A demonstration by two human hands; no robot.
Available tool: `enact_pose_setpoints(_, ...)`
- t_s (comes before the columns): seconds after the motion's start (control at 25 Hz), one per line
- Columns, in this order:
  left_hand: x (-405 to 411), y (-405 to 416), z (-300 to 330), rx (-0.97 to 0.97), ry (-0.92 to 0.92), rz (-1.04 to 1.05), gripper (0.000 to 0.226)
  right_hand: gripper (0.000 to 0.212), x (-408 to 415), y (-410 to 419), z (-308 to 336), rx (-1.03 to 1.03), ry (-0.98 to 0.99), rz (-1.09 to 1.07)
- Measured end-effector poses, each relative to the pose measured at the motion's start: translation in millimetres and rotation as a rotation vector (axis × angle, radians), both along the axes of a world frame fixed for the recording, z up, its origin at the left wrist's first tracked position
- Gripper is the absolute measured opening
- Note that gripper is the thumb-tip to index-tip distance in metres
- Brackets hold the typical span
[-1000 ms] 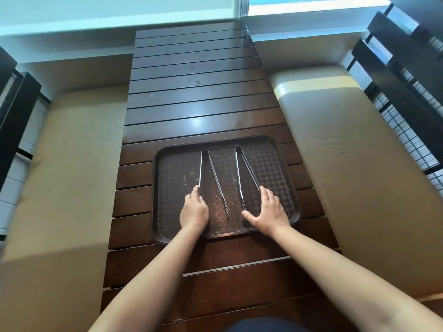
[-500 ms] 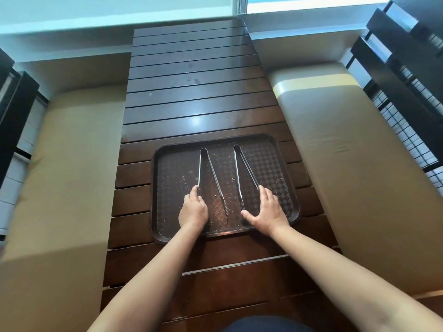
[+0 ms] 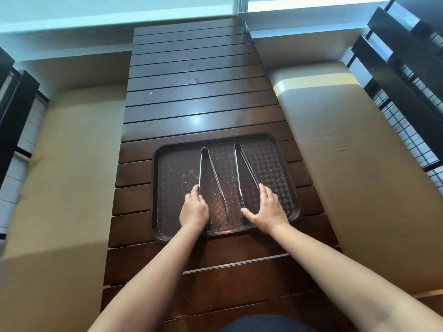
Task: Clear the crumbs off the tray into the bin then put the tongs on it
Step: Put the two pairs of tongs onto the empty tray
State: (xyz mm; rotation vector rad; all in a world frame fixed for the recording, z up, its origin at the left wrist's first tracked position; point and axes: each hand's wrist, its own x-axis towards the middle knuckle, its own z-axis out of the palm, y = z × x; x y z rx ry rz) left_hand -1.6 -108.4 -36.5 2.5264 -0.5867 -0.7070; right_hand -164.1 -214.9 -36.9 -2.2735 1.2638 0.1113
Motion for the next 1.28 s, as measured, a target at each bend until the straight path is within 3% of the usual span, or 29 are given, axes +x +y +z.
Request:
enact_pose_setpoints(0.88,-1,1,2,-0.008,0.036,0.002,0.044,0.095,-2,-1,-1,0.009,0.0,0.022)
enact_pose_setpoints(1.04,2,4,4,-0.045,0.066,0.056,0.048,0.078,-5,-5,1,0.036,-0.182,-0.089)
enact_pose_setpoints(1.16,9,10,2,-0.067,0.067,0.083,0.048,0.067,-10,-12,1,-0.049,-0.353,-0.231)
enact_pose_setpoints(1.28,13,19,0,-0.09,0.054,0.122,0.047,0.059,-16,-20,-2,-0.184,-0.369,-0.26)
